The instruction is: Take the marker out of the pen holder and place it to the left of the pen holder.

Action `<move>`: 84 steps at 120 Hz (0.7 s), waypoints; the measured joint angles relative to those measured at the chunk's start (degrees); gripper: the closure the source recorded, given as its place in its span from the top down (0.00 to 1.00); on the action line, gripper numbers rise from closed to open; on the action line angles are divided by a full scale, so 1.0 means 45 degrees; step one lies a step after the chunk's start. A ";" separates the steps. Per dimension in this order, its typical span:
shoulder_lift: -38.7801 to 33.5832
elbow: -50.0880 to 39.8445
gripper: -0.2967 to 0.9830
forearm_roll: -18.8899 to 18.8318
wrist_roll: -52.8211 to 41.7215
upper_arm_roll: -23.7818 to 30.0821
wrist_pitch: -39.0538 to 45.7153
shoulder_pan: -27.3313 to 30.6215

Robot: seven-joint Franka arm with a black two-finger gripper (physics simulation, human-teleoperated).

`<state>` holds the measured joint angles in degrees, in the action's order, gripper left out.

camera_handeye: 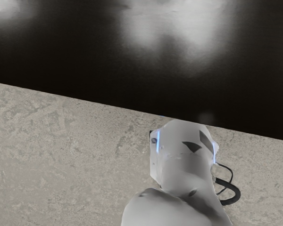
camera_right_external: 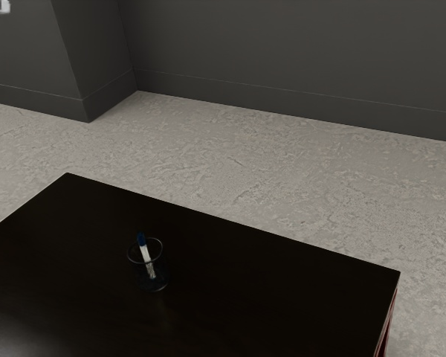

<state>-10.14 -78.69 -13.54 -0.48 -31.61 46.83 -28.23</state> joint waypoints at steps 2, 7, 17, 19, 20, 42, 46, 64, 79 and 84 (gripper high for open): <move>0.0054 -0.0159 0.76 -0.0078 0.0024 0.0026 0.0522 -0.0268; 0.0144 -0.0435 0.76 -0.0164 0.0076 -0.0016 0.1660 -0.0765; 0.0731 -0.0771 0.76 -0.0181 0.0188 -0.0062 0.3342 -0.1043; 0.0937 -0.0773 0.76 -0.0155 0.0217 -0.0037 0.3613 -0.1002; 0.1097 -0.0761 0.76 -0.0134 0.0231 -0.0021 0.3740 -0.0967; 0.3290 -0.4016 0.75 0.1356 0.0455 0.2453 0.7861 0.0799; 0.3418 -0.5057 0.75 0.1775 0.0482 0.3095 0.8870 0.1427; 0.3597 -0.7996 0.75 0.3211 0.0492 0.3779 1.2892 0.2715; 0.3748 -0.8834 0.75 0.3801 0.0338 0.3764 1.5053 0.2779; 0.3686 -0.8905 0.75 0.4016 0.0245 0.3478 1.5539 0.2730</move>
<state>6.45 -118.76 4.54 0.63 -15.96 116.76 -15.94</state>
